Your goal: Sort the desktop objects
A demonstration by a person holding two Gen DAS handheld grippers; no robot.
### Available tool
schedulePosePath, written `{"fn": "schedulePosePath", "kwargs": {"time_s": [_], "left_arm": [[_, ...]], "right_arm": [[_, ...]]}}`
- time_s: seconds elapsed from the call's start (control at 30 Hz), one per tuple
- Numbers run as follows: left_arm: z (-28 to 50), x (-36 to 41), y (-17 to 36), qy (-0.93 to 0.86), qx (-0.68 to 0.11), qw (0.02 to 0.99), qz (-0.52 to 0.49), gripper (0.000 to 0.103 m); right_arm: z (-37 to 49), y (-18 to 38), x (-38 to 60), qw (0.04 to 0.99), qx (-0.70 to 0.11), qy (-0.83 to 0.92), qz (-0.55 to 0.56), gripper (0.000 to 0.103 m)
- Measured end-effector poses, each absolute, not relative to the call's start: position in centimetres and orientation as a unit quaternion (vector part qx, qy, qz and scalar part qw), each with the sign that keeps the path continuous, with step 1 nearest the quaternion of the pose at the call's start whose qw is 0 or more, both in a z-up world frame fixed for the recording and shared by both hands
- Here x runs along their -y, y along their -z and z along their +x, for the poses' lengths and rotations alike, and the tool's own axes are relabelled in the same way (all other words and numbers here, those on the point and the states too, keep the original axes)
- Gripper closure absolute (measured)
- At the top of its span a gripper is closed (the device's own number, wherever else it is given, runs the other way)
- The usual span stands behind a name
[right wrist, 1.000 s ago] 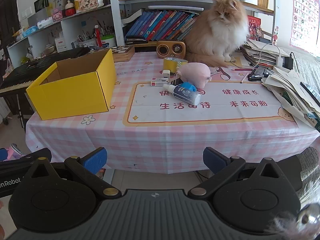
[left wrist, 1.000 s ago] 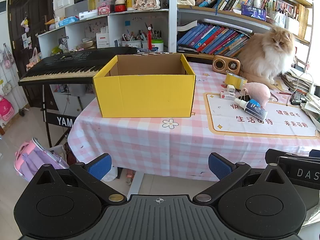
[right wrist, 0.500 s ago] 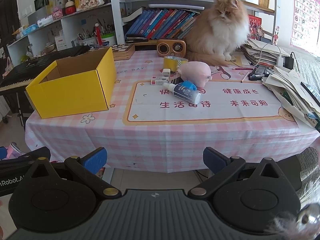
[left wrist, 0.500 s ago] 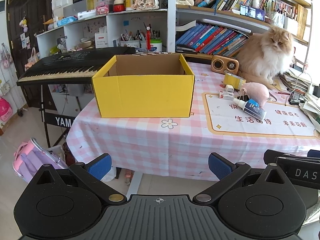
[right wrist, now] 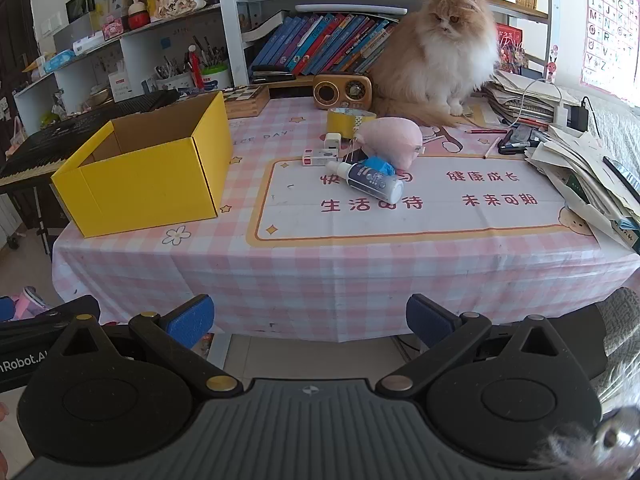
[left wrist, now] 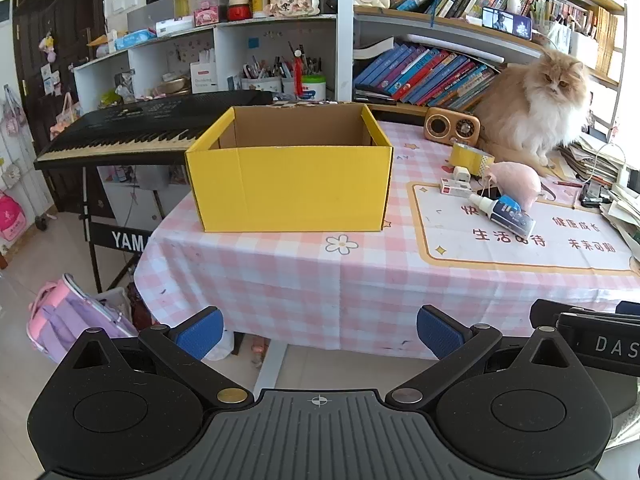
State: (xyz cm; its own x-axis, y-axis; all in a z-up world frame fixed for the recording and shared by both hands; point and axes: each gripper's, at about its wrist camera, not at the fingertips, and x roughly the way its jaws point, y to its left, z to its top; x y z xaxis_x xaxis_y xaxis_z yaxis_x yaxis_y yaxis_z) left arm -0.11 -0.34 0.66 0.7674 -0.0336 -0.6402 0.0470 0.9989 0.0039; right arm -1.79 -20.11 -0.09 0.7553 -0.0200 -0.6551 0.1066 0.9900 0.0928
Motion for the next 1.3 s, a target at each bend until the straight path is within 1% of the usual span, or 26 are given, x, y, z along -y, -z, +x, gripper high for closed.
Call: {"fn": "schedulePosePath", "kwargs": {"time_s": [0.67,0.9,1.3], "left_arm": [[0.2,0.1,-0.6,0.021,-0.338,0.941,0.003,0.000],[0.3,0.0,-0.7,0.027,-0.336,0.941,0.000,0.000],[0.5,-0.2,-0.9,0.036,-0.332,0.943,-0.001,0.000]], "right_arm": [[-1.7,-0.6,19.3,0.940,-0.337,0.018,0.049,0.000],[-2.1,-0.9,19.3,0.945,-0.322,0.016,0.056,0.000],[-1.9,-1.0,19.3,0.943,-0.325,0.003,0.071,0.002]]}}
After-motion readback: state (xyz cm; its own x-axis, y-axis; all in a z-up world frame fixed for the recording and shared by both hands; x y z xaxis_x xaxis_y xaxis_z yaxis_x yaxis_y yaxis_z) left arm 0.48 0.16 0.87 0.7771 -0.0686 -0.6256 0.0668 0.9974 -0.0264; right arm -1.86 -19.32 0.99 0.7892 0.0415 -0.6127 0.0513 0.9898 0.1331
